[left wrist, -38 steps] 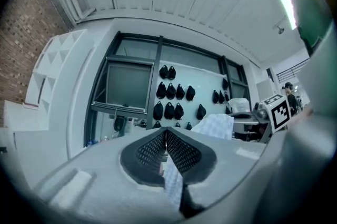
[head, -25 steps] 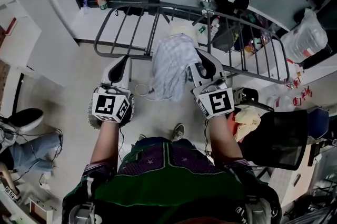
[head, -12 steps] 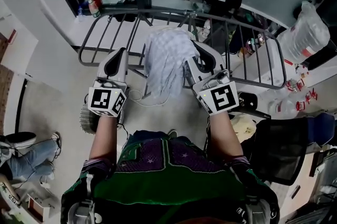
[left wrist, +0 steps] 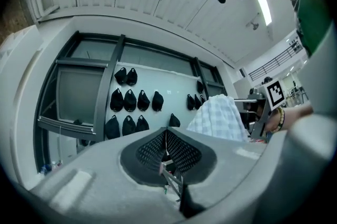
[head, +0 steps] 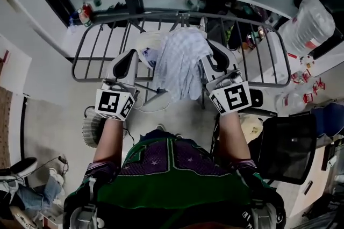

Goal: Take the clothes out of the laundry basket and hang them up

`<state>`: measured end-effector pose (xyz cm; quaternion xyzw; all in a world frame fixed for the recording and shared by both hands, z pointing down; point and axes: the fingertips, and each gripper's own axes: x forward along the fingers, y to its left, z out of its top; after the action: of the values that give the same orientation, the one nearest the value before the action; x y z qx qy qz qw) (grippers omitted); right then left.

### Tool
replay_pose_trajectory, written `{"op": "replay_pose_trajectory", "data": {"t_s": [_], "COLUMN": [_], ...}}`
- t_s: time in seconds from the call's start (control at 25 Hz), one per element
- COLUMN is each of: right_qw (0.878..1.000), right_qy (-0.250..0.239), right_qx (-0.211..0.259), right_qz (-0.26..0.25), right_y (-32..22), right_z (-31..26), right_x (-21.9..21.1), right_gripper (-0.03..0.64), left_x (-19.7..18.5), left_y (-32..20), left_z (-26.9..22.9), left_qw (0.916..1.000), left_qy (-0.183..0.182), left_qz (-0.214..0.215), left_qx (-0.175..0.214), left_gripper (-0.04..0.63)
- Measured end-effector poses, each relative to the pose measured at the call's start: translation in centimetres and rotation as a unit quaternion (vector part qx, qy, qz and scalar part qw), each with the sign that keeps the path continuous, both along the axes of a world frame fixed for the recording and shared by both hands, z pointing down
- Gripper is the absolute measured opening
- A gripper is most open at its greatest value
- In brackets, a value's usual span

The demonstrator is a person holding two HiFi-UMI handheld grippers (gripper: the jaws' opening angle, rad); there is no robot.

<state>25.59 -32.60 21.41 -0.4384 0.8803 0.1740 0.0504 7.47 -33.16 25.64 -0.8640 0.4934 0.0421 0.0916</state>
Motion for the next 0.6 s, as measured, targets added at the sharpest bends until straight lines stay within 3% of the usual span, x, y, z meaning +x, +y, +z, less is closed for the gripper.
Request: {"op": "replay_pose_trajectory", "data": {"t_s": [0.4, 0.6], "right_qw": [0.995, 0.992], "right_qy": [0.023, 0.025], "right_qx": [-0.023, -0.046], "right_qz": [0.095, 0.116], "right_y": [-5.3, -7.2], "right_z": [0.6, 2.4], "right_x": [3.5, 6.3], "right_gripper": [0.061, 0.061], "left_x": [3.1, 4.9], "left_y": [-7.4, -9.3], "left_z": [-0.3, 0.7], "left_qw": [0.9961, 0.9943], "left_qy": [0.022, 0.036], "left_qz": [0.086, 0.099], "left_qx": [-0.007, -0.018], "left_gripper": [0.018, 0.018]}}
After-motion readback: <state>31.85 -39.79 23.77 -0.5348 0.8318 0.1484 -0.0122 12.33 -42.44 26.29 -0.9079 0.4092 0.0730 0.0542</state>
